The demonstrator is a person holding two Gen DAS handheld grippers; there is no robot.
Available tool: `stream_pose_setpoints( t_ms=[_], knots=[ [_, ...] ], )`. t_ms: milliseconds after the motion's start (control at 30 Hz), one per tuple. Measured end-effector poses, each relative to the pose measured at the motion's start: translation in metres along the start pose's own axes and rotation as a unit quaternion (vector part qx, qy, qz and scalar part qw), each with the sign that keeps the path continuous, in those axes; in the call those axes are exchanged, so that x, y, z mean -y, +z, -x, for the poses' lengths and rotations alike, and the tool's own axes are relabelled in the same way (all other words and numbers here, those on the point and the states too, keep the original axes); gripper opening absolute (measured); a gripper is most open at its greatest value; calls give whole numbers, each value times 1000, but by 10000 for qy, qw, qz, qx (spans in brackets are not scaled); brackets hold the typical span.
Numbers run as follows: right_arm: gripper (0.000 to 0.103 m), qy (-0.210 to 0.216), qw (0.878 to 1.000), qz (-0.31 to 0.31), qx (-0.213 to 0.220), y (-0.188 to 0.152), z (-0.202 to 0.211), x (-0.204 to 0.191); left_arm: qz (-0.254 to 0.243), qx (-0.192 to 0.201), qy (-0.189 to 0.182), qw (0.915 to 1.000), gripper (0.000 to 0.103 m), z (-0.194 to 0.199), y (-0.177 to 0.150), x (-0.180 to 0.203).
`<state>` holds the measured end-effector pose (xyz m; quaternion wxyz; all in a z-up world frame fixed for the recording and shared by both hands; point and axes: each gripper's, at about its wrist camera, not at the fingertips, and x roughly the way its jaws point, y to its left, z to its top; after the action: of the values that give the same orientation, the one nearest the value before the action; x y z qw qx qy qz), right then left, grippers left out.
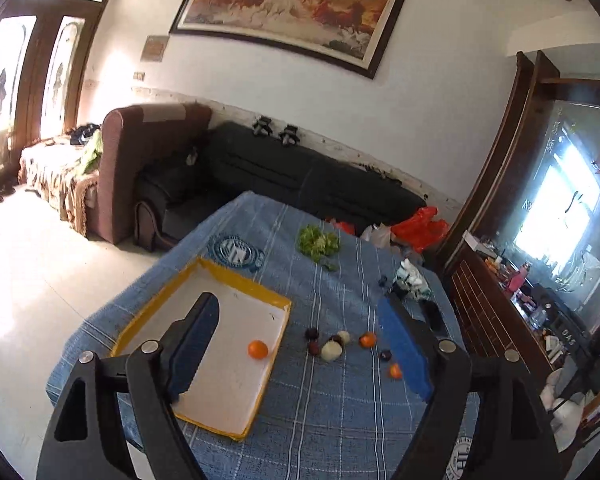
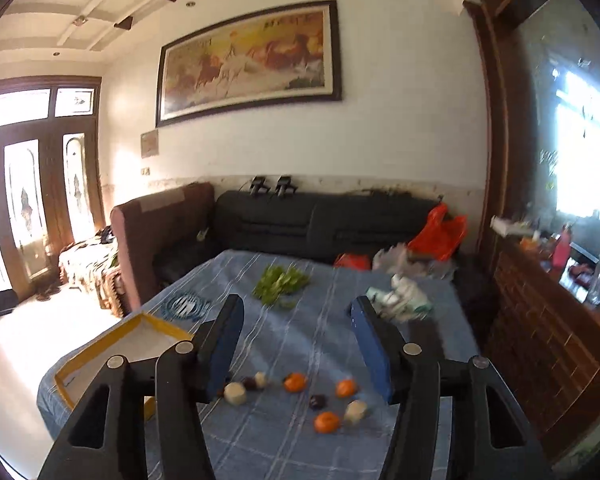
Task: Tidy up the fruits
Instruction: 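Withdraw both open tools from the tray back toward the fruits, then grasp a mandarin with the right tool while the left tool grasps a cream cylinder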
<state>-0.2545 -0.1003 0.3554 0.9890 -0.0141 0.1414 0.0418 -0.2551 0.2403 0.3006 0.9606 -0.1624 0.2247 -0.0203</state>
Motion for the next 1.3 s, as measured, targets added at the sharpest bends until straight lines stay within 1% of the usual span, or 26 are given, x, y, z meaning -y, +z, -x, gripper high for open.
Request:
stream_pose_setpoints(
  t_ms=[33, 67, 100, 133, 167, 200, 233, 367, 400, 467, 500, 567, 600, 667, 700, 767, 833, 867, 933, 1000, 1033, 1067, 1133, 1200, 1267, 1300],
  knots=[
    [71, -134, 9998, -44, 169, 16, 10, 16, -64, 201, 102, 9997, 85, 12, 8, 4],
    [75, -227, 9993, -135, 270, 27, 17, 30, -147, 446, 217, 9987, 91, 25, 15, 9],
    [75, -282, 9988, -224, 320, 34, 22, 40, -212, 640, 306, 9973, 95, 34, 21, 13],
    [75, -307, 9984, -340, 332, 39, 25, 55, -261, 808, 380, 9957, 96, 40, 24, 17],
    [76, -284, 9980, -469, 304, 38, 24, 67, -294, 957, 429, 9940, 97, 44, 28, 23],
    [76, -232, 9976, -607, 231, 33, 20, 77, -304, 1018, 431, 9934, 99, 42, 31, 28],
    [77, -161, 9972, -717, 110, 25, 16, 83, -303, 982, 401, 9939, 99, 37, 31, 34],
    [77, 60, 9914, -1119, -673, -30, -22, 107, -368, 473, -70, 9982, 99, -8, 16, 62],
    [77, 173, 9885, -1206, -895, -47, -36, 107, -451, 337, -148, 9983, 99, -23, 7, 68],
    [76, 446, 9783, -1445, -1415, -84, -68, 106, -545, 38, -233, 9982, 99, -53, -14, 74],
    [74, 532, 9737, -1517, -1617, -98, -81, 105, -551, -223, -296, 9978, 99, -74, -26, 73],
    [62, 667, 9630, -1599, -2065, -130, -112, 93, -482, -748, -388, 9953, 99, -113, -47, 67],
    [61, 700, 9580, -1644, -2244, -145, -125, 88, -427, -950, -381, 9938, 99, -129, -57, 63],
    [60, 671, 9509, -1681, -2510, -167, -144, 75, -291, -1422, -395, 9886, 99, -166, -77, 50],
    [60, 558, 9490, -1645, -2632, -179, -155, 67, -221, -1654, -450, 9849, 99, -183, -87, 42],
    [60, 414, 9402, -1667, -2943, -200, -176, 52, -137, -1930, -499, 9798, 98, -209, -97, 26],
    [60, 305, 9320, -1753, -3158, -215, -195, 43, -123, -2043, -537, 9773, 95, -224, -103, 13],
    [60, 201, 9293, -1742, -3250, -221, -203, 38, -166, -2075, -588, 9763, 93, -232, -104, 8],
    [60, 10, 9284, -1655, -3326, -224, -213, 33, -312, -2134, -676, 9741, 87, -243, -104, 5],
    [60, -174, 9306, -1511, -3330, -229, -221, 25, -566, -2264, -782, 9692, 74, -259, -106, 8],
    [60, -198, 9315, -1453, -3329, -231, -224, 21, -683, -2354, -816, 9661, 70, -267, -108, 12],
    [60, -219, 9325, -1409, -3317, -233, -226, 18, -790, -2440, -849, 9628, 63, -276, -111, 17],
    [60, -248, 9349, -1354, -3271, -241, -233, 15, -1032, -2547, -910, 9572, 62, -291, -120, 31],
    [59, -175, 9354, -1363, -3257, -249, -239, 14, -1267, -2637, -859, 9524, 62, -305, -132, 44],
    [41, -74, 9383, -1334, -3189, -253, -242, 18, -1479, -2667, -797, 9490, 62, -319, -143, 57],
    [41, -9, 9397, -1356, -3140, -253, -243, 19, -1596, -2647, -714, 9484, 62, -326, -148, 63]
  ],
)
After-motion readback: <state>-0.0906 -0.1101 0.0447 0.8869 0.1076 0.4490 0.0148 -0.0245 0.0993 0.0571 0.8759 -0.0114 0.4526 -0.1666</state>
